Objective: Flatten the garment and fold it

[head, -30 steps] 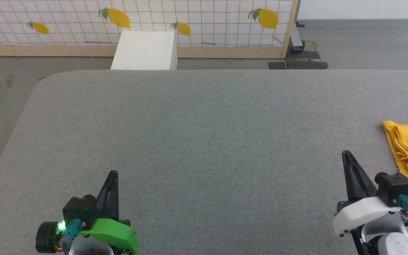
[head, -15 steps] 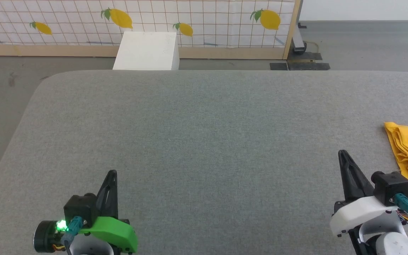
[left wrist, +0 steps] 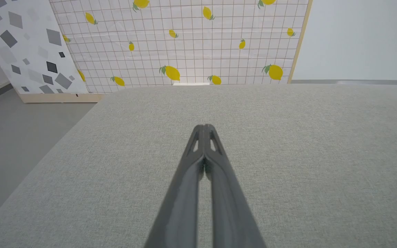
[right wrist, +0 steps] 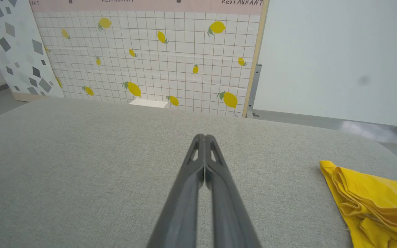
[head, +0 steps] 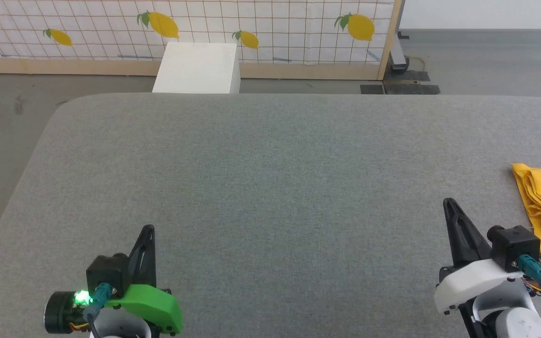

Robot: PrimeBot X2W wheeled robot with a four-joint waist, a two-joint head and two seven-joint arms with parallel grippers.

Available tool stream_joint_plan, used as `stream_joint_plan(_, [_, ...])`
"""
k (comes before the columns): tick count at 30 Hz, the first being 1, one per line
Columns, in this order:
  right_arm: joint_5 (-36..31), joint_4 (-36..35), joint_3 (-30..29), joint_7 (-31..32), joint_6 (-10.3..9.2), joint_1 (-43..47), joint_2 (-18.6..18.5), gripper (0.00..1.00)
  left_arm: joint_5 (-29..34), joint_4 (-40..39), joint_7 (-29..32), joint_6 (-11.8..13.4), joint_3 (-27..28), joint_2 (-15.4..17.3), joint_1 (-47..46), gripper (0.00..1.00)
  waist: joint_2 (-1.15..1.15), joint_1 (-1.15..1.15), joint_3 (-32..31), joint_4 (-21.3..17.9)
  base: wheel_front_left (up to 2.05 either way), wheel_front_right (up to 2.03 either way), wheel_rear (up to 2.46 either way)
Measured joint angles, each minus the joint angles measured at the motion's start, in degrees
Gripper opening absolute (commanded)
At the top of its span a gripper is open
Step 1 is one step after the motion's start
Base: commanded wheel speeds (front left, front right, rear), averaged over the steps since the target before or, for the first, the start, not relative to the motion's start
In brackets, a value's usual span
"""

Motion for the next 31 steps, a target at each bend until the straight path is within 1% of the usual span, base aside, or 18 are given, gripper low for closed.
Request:
stream_joint_plan(22, [-0.3,-2.3,1.6,2.1,0.00,0.9,0.0,0.00,2.5,-0.7,2.5,0.1,1.2,-0.9,-0.7,0.00,0.00,0.00,-0.2,0.6,0.00,0.00,0.00])
stream_joint_plan(31, [-0.4,-3.5,2.5,3.0,0.00,1.0,0.0,0.00,3.5,-1.0,3.8,0.5,1.5,-1.3,-0.8,0.00,0.00,0.00,-0.3,0.9,0.00,0.00,0.00])
